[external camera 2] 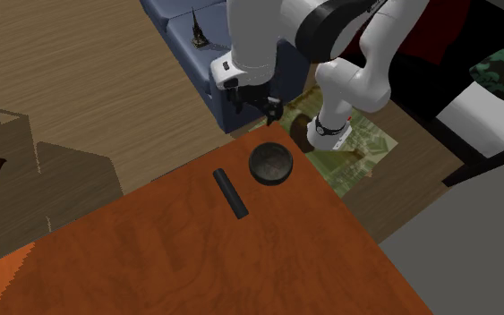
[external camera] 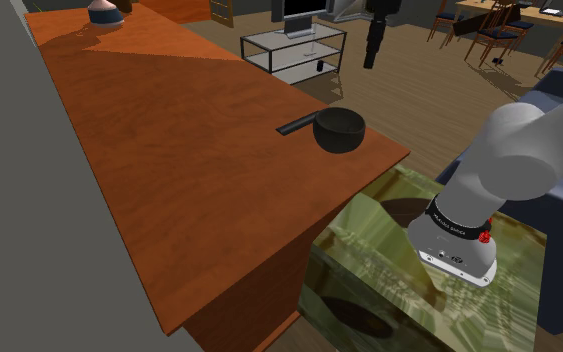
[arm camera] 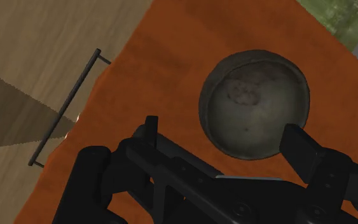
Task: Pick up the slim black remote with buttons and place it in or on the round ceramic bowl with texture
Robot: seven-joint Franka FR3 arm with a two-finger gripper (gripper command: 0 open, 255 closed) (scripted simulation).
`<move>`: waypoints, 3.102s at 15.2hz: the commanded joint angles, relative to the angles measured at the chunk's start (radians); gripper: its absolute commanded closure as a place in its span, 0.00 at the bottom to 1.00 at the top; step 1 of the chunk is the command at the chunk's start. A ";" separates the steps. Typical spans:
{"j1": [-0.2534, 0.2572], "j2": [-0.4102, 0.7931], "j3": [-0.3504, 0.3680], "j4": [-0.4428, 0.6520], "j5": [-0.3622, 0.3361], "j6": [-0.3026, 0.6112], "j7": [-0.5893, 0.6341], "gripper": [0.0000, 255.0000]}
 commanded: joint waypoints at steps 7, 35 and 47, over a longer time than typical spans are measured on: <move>0.118 0.261 -0.131 0.034 0.019 0.212 -0.406 0.00; 0.218 0.736 -0.165 0.127 0.230 0.525 -1.009 1.00; 0.220 0.708 -0.167 0.140 0.214 0.488 -0.997 1.00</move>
